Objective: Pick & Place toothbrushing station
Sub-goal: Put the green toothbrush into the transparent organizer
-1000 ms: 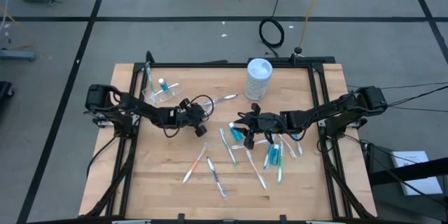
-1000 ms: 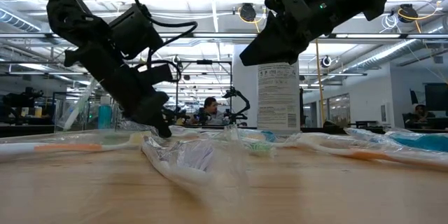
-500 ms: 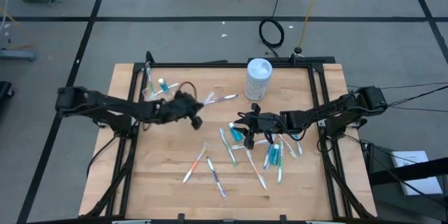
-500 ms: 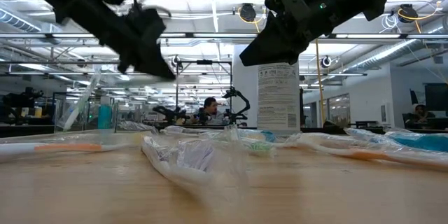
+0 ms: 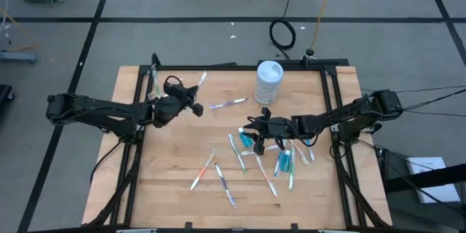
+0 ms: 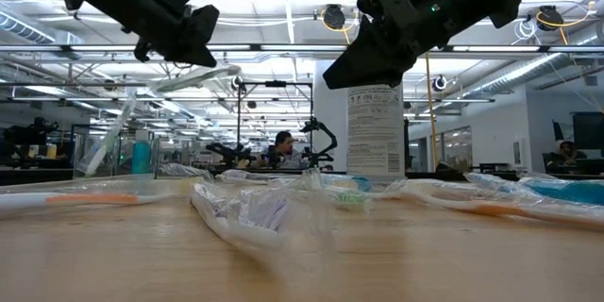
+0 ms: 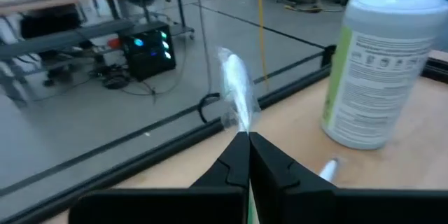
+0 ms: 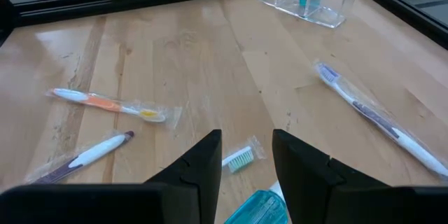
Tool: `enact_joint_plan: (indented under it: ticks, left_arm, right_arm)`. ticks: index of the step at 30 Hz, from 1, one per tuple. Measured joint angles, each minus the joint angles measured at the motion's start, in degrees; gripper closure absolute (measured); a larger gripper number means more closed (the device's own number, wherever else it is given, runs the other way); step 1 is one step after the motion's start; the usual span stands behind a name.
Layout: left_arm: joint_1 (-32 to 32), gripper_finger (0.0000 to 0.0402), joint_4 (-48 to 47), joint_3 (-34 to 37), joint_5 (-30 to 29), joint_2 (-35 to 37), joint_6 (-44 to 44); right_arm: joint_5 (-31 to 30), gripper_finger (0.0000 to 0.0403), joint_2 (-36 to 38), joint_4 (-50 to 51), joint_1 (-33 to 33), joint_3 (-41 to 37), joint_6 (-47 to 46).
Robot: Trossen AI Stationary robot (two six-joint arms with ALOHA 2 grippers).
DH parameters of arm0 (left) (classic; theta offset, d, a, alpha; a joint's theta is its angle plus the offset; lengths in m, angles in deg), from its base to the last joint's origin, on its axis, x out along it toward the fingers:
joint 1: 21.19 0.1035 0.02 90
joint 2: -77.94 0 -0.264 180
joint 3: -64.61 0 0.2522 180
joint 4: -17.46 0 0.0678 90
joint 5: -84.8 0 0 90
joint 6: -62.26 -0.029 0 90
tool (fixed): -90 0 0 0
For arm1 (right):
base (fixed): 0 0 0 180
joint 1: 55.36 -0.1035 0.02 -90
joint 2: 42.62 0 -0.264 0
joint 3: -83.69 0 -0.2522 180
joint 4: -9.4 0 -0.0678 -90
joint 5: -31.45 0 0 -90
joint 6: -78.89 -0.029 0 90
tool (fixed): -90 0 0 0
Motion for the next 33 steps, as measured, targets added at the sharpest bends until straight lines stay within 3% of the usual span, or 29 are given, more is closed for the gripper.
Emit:
enact_joint_plan:
  ticks: [7, 14, 19, 23, 33]
  left_arm:
    - [4.43, 0.0400, 1.51, 0.00, -16.17, 0.00, -3.79]
    - [13.92, 0.0400, 11.39, 0.21, -16.31, -5.32, -4.66]
    - [18.76, 0.0400, 27.77, 0.23, -12.71, -12.98, -17.87]
    - [21.36, 0.0400, 41.74, 0.23, -13.07, -19.18, -30.32]
    - [27.76, 0.0400, 44.90, 0.25, -12.76, -29.02, -29.02]
  right_arm:
    - [0.00, 0.0282, 0.00, 0.00, -0.02, 0.00, 0.00]
    - [-0.01, 0.0282, 0.00, -0.07, -0.02, 0.00, -0.02]
    - [0.00, 0.0282, 0.00, -0.11, -0.02, 0.00, 0.00]
    - [-0.01, 0.0282, 0.00, -0.15, -0.02, 0.00, 0.00]
    - [0.00, 0.0282, 0.00, -0.07, 0.00, 0.00, 0.02]
